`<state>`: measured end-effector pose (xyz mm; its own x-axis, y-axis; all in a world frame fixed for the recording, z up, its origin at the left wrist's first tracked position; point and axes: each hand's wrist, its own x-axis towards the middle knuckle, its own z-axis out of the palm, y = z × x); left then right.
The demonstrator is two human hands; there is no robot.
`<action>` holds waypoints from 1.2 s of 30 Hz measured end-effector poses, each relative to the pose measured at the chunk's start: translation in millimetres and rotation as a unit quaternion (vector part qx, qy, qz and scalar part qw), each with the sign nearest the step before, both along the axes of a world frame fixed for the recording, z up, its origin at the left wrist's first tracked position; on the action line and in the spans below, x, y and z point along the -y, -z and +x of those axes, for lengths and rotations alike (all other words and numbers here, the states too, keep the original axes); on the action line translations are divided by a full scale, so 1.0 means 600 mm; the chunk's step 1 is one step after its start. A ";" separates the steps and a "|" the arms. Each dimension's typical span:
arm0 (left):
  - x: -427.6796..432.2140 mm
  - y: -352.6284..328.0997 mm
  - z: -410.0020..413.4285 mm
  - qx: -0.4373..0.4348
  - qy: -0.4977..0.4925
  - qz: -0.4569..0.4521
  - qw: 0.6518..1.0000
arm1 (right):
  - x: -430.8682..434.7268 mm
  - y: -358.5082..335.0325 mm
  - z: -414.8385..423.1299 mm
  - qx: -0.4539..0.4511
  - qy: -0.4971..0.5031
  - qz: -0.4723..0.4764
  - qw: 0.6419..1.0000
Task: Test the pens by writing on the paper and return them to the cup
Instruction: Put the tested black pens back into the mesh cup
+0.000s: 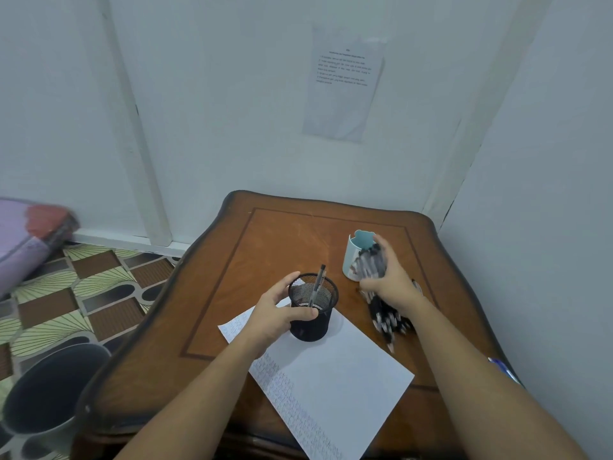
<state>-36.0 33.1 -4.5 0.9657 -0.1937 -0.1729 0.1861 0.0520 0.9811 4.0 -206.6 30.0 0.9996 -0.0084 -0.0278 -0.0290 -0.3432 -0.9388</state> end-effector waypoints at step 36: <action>-0.004 -0.009 -0.009 0.028 0.019 -0.013 0.999 | -0.153 0.046 -0.028 0.127 0.019 0.056 0.990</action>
<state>-41.4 35.2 1.2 0.9656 -0.2337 -0.1139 0.1339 0.0712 0.9884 -12.9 -114.9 2.5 0.9734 -0.0572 0.2219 0.2025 -0.2389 -0.9497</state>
